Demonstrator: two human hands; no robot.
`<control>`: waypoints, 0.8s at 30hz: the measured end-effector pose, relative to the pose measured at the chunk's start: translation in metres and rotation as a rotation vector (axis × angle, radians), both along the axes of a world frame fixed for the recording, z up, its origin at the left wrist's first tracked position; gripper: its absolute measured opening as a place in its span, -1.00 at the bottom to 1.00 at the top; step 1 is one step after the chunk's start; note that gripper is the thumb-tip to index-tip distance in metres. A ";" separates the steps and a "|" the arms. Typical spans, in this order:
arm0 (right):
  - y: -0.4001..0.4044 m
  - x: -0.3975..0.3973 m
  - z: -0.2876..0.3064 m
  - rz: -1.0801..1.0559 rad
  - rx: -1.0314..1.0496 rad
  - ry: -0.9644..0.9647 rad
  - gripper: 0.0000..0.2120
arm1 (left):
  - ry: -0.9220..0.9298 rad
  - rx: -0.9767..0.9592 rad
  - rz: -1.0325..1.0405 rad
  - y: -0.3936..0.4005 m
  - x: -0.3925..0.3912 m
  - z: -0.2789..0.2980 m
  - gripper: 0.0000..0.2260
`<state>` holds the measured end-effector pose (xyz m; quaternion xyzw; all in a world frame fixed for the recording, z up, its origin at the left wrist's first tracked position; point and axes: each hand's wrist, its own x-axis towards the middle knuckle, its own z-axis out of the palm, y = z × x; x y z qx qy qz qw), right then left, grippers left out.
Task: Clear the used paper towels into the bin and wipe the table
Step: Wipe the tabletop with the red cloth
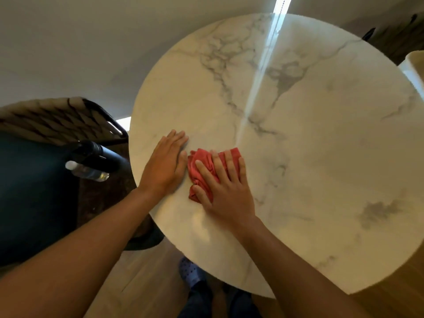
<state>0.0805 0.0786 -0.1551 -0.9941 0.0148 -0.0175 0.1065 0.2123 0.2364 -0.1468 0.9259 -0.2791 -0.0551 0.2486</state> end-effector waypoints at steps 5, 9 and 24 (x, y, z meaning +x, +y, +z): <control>-0.008 -0.031 0.003 0.321 -0.015 0.017 -0.43 | -0.017 0.007 -0.026 0.036 0.005 -0.008 -0.58; -0.036 -0.012 -0.002 0.359 -0.085 -0.009 -0.42 | -0.014 -0.030 -0.043 0.044 0.006 -0.008 -0.61; 0.098 0.004 0.003 0.180 0.026 0.084 -0.33 | 0.071 -0.226 0.231 0.086 -0.021 0.004 -0.64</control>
